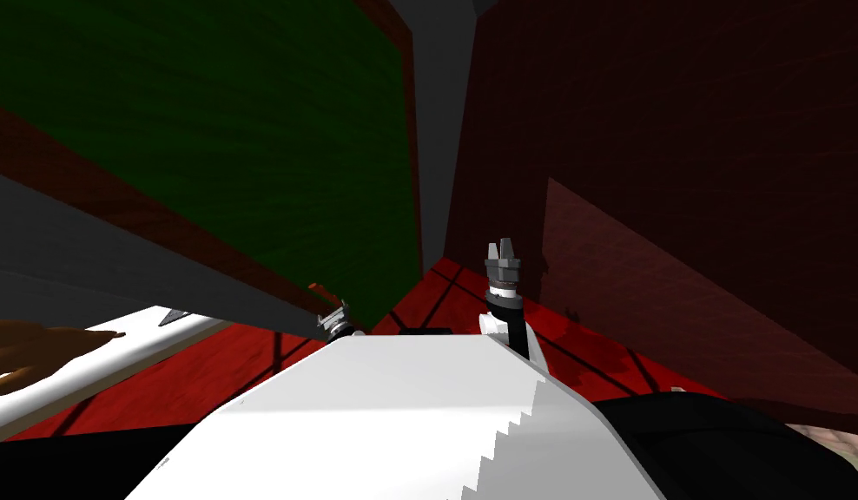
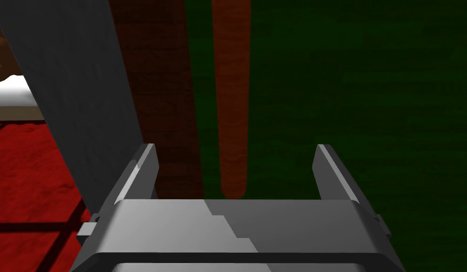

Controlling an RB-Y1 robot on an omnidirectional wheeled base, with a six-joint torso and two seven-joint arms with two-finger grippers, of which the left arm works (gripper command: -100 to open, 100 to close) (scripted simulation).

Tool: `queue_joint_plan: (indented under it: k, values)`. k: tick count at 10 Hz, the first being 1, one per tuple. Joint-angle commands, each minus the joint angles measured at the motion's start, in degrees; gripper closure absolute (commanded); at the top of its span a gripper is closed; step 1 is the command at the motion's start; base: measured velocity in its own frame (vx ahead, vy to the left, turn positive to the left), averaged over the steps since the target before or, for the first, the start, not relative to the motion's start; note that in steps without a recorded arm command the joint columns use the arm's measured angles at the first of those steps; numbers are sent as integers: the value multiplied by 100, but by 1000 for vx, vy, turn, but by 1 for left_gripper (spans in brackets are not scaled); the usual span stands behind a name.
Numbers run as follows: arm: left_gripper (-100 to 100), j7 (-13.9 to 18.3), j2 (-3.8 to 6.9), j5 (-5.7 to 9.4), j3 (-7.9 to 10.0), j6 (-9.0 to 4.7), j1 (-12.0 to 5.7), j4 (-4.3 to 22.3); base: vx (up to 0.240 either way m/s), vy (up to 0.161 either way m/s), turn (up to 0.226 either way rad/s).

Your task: Push the door open

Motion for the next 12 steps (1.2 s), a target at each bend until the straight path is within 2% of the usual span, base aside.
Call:
queue_joint_plan:
  k: [1, 5, 6, 7, 12]
  values:
    - [-100, -4, 27, 5, 14, 3, -21, 28, 123, 179, -12]
    - [-100, -12, 30, 20, 53, 6, -62, 98, 142, 170, -14]
    - [-100, -14, 21, 16, 42, 2, -54, 88, 44, 41, 13]
    - [100, -14, 21, 16, 42, 2, -54, 88, -20, -24, 4]
    - [100, -14, 21, 16, 42, 2, -54, 88, -6, -5, -3]
